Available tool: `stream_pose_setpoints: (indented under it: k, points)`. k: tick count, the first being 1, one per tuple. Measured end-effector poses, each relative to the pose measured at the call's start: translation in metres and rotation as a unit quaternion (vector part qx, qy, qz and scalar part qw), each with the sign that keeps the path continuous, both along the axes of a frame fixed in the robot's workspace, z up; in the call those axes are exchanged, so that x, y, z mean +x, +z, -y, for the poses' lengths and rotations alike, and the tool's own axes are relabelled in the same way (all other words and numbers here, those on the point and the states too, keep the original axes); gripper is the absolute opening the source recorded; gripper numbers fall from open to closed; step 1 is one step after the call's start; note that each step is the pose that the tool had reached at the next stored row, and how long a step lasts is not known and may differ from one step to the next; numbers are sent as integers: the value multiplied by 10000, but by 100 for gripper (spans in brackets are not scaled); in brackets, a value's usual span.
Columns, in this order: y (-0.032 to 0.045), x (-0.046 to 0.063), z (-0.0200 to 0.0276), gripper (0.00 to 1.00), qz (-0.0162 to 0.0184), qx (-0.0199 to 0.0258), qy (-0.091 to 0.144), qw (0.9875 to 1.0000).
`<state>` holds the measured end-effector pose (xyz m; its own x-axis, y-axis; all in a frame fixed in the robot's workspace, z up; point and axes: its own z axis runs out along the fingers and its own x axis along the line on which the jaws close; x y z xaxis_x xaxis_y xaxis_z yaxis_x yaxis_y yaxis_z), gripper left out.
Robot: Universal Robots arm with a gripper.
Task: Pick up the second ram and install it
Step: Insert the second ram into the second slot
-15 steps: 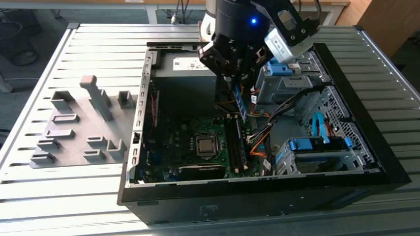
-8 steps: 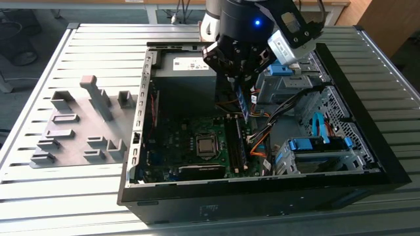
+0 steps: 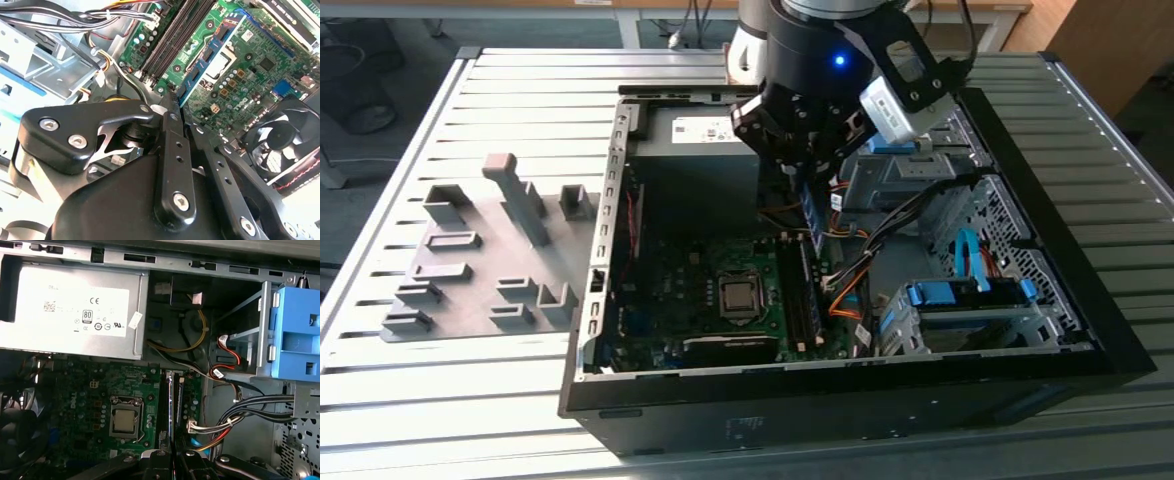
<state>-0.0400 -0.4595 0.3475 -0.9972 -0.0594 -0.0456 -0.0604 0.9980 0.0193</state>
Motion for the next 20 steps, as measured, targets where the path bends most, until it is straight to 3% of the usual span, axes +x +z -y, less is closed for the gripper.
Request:
stream_pose_setpoints:
  k: [20]
  points:
    - [-293, 23, 7, 14, -7, 16, -286, 9996]
